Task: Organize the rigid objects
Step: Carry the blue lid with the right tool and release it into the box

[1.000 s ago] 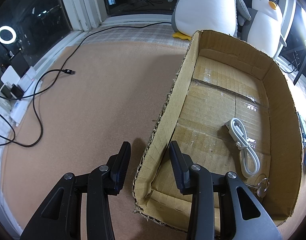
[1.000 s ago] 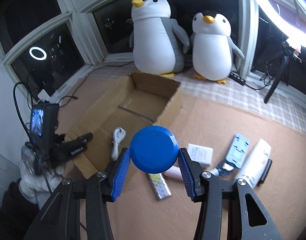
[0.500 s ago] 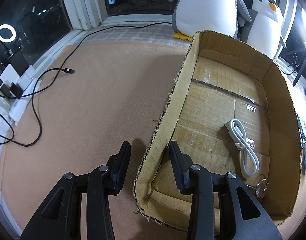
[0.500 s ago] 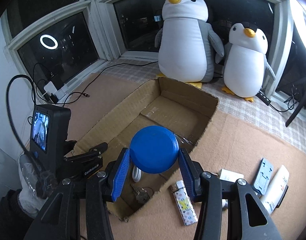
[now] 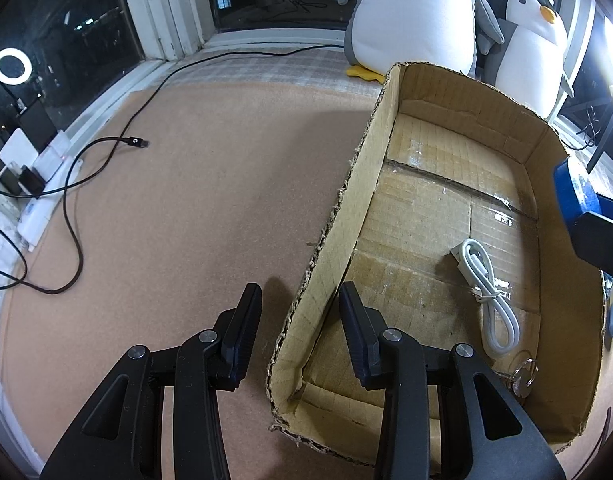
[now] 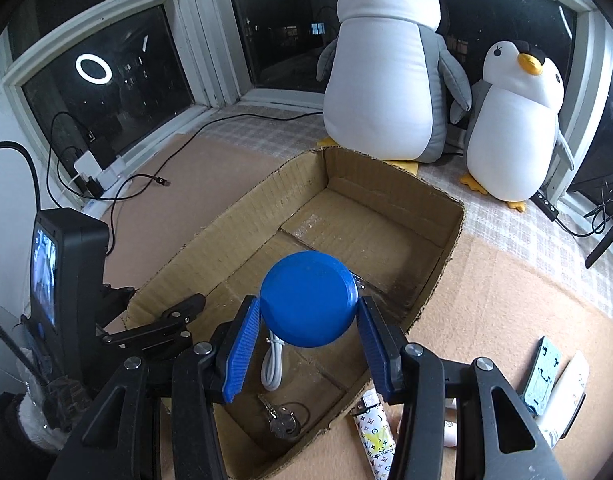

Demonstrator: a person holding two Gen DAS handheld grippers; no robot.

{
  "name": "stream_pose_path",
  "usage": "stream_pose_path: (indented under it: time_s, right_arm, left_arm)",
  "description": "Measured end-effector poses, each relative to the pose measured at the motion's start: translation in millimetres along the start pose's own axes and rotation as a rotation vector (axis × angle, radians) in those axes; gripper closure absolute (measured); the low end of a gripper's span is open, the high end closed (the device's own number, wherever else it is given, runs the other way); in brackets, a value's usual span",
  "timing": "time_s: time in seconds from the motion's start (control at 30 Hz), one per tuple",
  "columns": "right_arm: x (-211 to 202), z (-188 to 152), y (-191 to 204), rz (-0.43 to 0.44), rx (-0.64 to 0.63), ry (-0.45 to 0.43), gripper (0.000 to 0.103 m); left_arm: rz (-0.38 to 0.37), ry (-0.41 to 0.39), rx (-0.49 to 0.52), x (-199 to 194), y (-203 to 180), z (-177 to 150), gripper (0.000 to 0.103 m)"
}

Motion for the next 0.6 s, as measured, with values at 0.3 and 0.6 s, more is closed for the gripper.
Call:
stream_pose_path:
  time_s: [0.3, 0.6]
  right_arm:
    - [-0.3, 2.9, -5.2, -0.018, 0.008, -0.007, 0.036]
    - [-4.1, 2.2, -8.9, -0.028, 0.015, -0.007, 0.035]
  left_arm:
    - [0.003, 0.0, 0.0, 0.1, 0.0, 1.1, 0.065]
    - [0.004, -0.001, 0.0, 0.1, 0.7, 1.1, 0.065]
Point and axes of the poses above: each gripper's, at about its wrist camera, not at the fingertips, and x roughly the way its jaws point, y to its left, z to its top, the point moved 6 cm from there along x, roughly the way its jaws point, and after that the axes turned 3 degrees about -x, right-handed, at the moved point
